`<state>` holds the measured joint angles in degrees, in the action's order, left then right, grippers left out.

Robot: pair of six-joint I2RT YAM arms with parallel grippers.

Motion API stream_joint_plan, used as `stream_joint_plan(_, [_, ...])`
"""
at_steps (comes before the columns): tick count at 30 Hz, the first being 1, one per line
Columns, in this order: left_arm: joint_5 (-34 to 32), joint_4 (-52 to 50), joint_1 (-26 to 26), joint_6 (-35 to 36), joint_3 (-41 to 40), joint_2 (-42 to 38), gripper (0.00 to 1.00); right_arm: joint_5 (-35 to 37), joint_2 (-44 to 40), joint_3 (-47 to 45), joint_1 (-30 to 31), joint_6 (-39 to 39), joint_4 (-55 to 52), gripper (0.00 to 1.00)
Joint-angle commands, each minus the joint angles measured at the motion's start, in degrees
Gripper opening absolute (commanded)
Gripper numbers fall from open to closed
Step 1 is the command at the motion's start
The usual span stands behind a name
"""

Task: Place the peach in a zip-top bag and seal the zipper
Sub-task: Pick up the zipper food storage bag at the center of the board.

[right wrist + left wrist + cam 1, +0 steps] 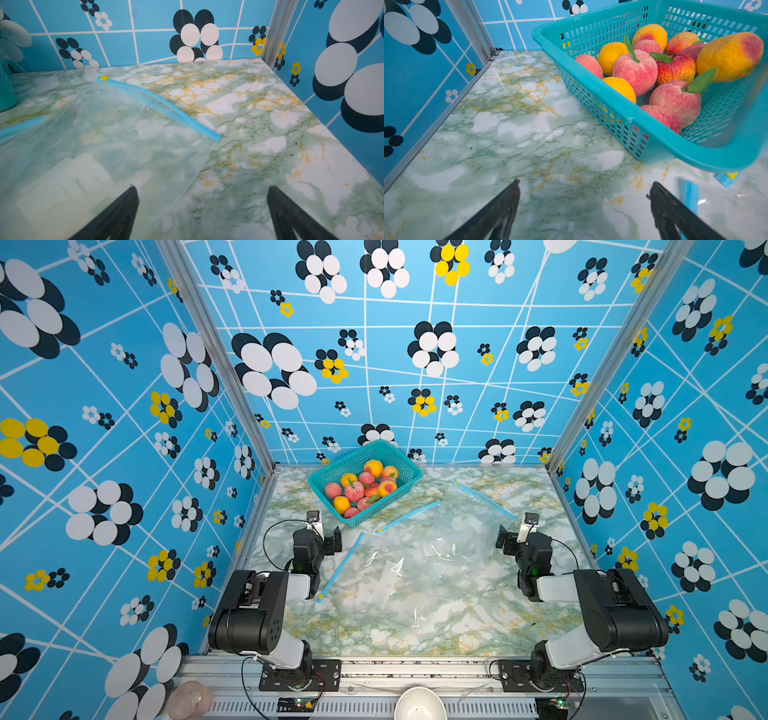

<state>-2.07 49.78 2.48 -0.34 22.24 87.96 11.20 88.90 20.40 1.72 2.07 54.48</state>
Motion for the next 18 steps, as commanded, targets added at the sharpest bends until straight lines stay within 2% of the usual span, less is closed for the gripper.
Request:
stream_joint_plan(1, [0.9, 0.8, -0.4, 0.8, 0.3, 0.1, 0.99, -0.7, 0.4, 1.1, -0.3, -0.8, -0.2, 0.99])
stream_joint_plan(13, [5.3, 0.2, -2.9, -0.7, 0.5, 0.0, 0.99, -2.9, 0.5, 1.4, -0.5, -1.1, -0.7, 0.99])
stream_joint_plan(18, [5.1, 0.3, -2.6, -0.5, 0.5, 0.1, 0.99, -3.0, 0.5, 1.4, -0.5, -1.0, -0.8, 1.00])
